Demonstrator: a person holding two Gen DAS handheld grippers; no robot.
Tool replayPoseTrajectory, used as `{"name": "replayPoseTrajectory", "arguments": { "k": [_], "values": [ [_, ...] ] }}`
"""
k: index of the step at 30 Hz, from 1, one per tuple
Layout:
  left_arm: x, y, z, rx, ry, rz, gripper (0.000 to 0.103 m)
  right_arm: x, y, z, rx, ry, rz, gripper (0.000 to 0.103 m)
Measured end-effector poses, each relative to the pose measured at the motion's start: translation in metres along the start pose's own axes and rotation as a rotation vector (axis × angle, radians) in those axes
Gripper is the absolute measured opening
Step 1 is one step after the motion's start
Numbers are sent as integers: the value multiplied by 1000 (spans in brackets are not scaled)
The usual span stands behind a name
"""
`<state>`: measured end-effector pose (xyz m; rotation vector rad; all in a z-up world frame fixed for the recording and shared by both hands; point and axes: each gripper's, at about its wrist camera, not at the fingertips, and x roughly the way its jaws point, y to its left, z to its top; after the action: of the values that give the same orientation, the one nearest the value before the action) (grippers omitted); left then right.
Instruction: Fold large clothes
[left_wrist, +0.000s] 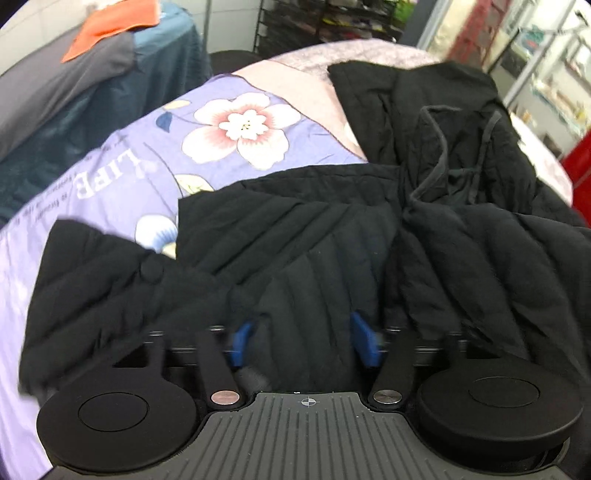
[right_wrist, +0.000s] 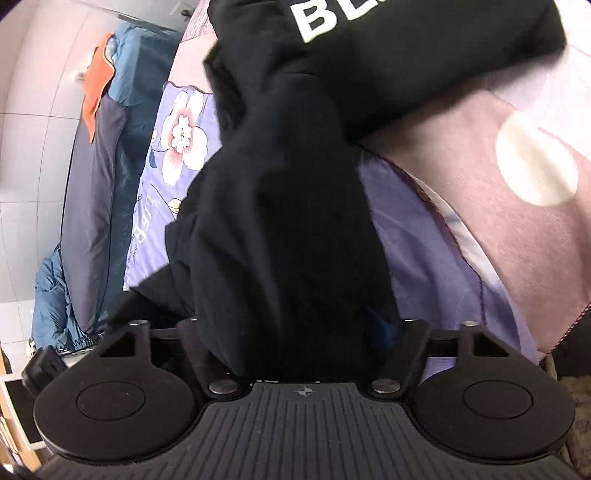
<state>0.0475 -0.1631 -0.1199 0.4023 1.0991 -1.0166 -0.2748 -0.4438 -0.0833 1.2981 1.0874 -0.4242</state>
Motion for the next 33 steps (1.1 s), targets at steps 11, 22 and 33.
{"name": "replayPoseTrajectory", "arguments": {
  "k": [11,22,33],
  "values": [
    [-79,-27,-21,59,-258,38,54,-35,18,-29,-173,-128,-7,12],
    [-270,58,-19,-178,-655,218,52,-119,80,-28,-352,-347,411,9],
    [-431,48,-101,-239,-990,374,52,-222,153,-40,-680,-385,873,9]
  ]
}}
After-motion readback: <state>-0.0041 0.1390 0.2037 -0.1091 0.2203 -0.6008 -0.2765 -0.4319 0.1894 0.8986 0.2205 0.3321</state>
